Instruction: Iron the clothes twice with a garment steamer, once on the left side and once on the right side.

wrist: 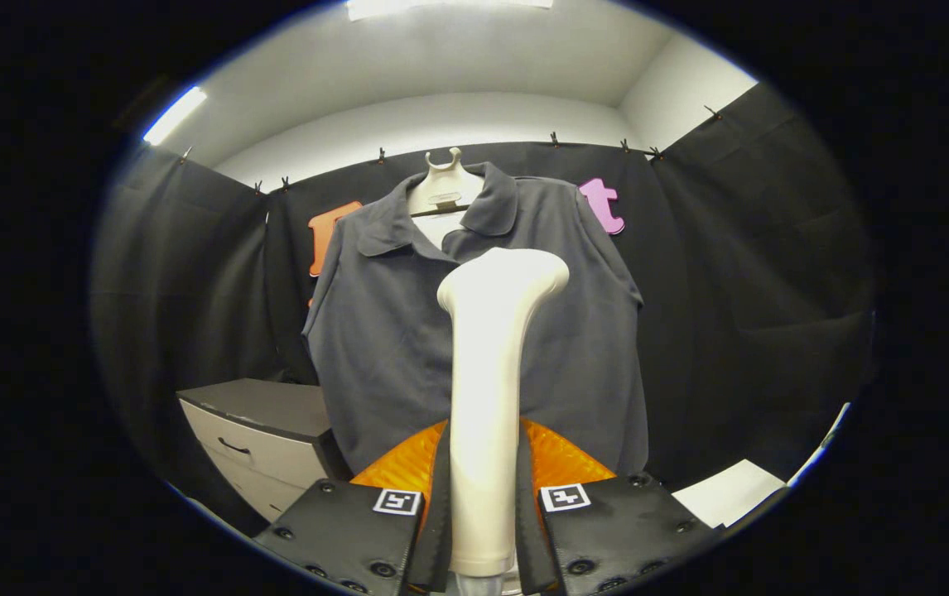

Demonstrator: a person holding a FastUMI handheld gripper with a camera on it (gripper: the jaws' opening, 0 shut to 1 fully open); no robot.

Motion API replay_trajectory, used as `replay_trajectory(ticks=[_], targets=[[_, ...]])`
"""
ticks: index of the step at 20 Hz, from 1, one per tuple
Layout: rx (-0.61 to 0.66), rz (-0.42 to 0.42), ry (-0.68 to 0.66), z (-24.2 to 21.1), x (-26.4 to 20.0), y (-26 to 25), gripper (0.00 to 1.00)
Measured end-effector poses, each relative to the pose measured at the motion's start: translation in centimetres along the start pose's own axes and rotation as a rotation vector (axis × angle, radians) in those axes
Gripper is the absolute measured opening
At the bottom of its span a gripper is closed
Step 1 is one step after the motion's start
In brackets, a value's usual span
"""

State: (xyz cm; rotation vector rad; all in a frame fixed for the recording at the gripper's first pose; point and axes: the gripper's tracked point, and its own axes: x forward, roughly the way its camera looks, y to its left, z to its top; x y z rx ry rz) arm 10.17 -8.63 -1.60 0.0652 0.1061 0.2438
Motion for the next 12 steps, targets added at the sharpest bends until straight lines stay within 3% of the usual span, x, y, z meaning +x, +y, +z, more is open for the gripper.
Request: replay_trajectory(ticks=[12], targets=[[0.030, 0.007, 0.008, 0.8, 6.7, -2.3, 0.39]])
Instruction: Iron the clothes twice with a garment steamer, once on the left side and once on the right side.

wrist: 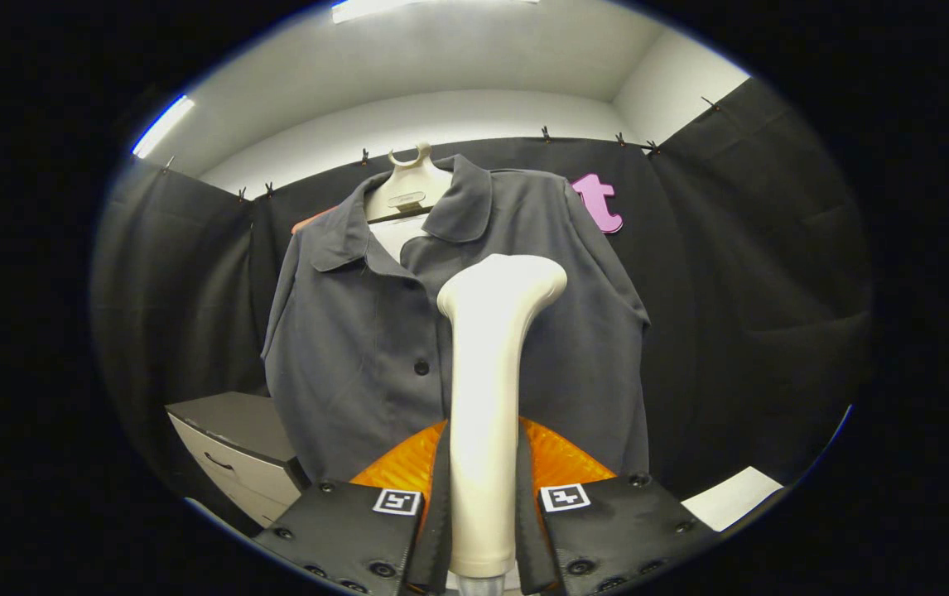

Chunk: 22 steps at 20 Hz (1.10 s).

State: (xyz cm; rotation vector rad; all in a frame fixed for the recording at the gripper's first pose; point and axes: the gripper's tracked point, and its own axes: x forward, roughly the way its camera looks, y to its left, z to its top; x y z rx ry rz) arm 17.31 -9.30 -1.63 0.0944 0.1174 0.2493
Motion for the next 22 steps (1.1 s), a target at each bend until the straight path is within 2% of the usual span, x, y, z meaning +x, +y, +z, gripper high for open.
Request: replay_trajectory(ticks=[7, 22], targets=[[-0.020, -0.004, 0.054, -3.6, -0.6, 0.0, 0.39], [-0.003, -0.038, 0.213, -15.5, -4.7, -0.9, 0.39]])
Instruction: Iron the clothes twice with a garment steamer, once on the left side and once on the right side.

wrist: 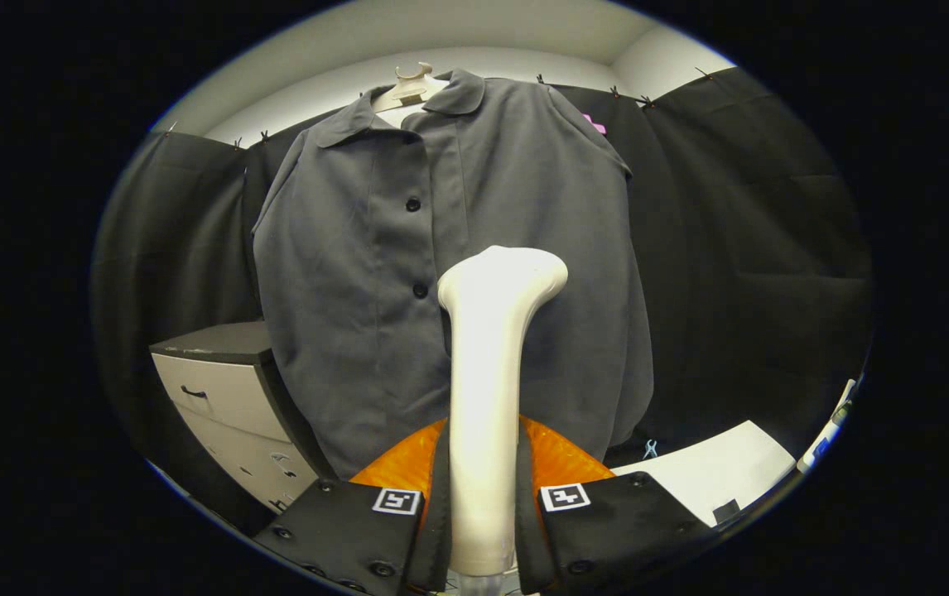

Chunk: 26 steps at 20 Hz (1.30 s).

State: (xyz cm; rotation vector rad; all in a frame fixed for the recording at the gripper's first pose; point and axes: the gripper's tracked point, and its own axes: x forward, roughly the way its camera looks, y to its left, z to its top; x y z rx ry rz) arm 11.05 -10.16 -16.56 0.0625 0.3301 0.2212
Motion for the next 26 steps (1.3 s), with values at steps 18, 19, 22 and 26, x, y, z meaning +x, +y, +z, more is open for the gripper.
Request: replay_trajectory(ticks=[18, 19, 22, 26], targets=[[0.006, -0.035, 0.030, -1.8, -3.4, -1.1, 0.39], [0.002, -0.031, 0.010, -1.1, -3.7, -0.7, 0.39], [-0.022, -0.017, -0.021, 0.5, -4.9, 0.6, 0.39], [-0.031, 0.004, -0.080, 3.5, -6.3, 2.9, 0.39]])
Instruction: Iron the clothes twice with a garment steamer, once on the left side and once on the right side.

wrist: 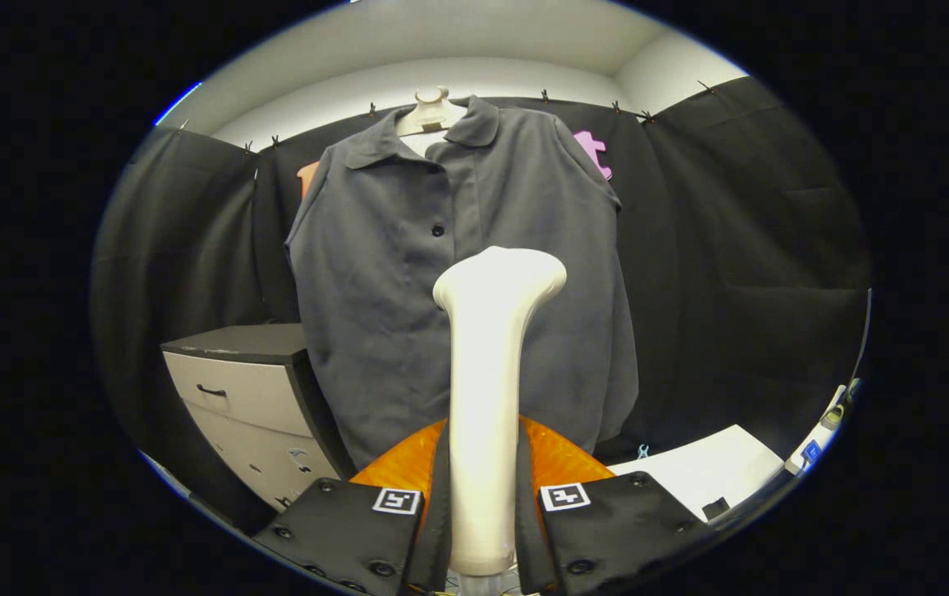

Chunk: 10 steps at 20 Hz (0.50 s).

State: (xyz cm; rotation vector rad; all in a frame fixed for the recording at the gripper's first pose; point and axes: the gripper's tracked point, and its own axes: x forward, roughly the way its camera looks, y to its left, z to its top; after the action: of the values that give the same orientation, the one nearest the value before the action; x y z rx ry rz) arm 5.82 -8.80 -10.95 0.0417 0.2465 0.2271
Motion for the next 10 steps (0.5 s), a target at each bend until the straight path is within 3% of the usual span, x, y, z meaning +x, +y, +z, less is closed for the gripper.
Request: replay_trajectory(ticks=[10], targets=[[-0.029, 0.102, -0.176, 10.1, -3.1, 6.7, 0.39]])
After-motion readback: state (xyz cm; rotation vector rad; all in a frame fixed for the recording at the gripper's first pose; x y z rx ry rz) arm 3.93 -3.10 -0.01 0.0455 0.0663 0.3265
